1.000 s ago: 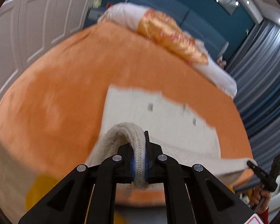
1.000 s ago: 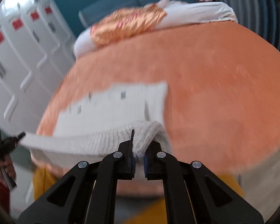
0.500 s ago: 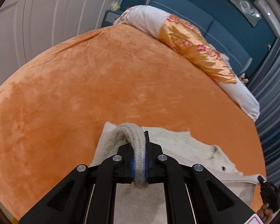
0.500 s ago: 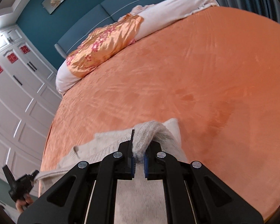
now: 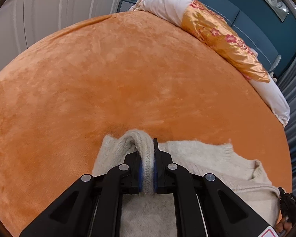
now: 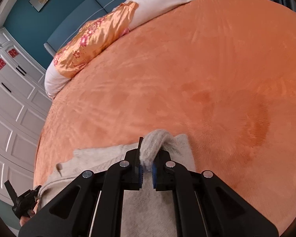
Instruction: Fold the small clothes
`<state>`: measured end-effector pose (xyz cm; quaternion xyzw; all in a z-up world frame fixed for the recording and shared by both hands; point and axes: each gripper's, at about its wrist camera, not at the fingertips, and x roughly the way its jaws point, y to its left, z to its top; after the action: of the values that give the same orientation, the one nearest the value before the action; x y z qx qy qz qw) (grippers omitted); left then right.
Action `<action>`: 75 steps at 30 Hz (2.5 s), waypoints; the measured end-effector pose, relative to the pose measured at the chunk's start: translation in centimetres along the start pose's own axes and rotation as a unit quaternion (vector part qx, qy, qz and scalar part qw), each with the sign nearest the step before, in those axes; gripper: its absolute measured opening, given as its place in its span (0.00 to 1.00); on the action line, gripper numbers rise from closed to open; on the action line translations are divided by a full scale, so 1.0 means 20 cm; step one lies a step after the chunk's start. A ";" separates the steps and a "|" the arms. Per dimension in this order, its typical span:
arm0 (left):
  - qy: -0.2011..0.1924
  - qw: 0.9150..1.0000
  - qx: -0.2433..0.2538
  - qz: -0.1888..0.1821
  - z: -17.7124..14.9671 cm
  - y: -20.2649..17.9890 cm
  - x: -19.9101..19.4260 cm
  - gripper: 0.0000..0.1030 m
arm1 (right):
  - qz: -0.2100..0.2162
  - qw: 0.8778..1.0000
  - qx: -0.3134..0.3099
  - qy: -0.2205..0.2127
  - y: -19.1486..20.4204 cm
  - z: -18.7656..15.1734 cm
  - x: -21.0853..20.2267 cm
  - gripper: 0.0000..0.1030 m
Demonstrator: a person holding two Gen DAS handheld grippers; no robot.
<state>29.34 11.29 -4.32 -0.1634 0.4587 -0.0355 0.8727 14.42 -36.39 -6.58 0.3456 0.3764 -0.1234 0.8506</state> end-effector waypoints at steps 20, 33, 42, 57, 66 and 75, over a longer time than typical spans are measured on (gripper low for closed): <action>-0.015 1.000 -0.009 -0.020 -0.02 0.04 0.12 0.15 | 0.043 0.999 -0.015 -0.005 -0.07 0.00 0.11 0.09; -0.038 0.999 -0.020 -0.030 -0.15 0.23 -0.52 0.92 | 0.019 0.998 -0.059 -0.030 -0.09 -0.21 -0.54 0.60; 0.064 0.996 -0.057 -0.024 -0.55 0.39 -0.48 0.86 | -0.004 0.998 -0.042 0.055 -0.16 -0.58 -0.55 0.57; 0.120 0.992 0.032 -0.023 -0.69 0.46 -0.84 0.12 | -0.056 0.991 -0.054 0.111 -0.38 -0.72 -0.95 0.05; 0.103 0.994 0.029 -0.014 -0.77 0.44 -0.95 0.16 | -0.086 0.985 -0.103 0.110 -0.31 -0.72 -1.01 0.13; 0.021 0.998 0.027 -0.058 -0.29 0.16 -0.76 0.69 | -0.027 0.993 -0.108 0.047 -0.03 -0.30 -0.69 0.53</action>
<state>15.57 16.06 3.52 -0.1650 0.4656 -0.1019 0.8635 1.45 -33.42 0.32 0.2473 0.4362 -0.0885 0.8607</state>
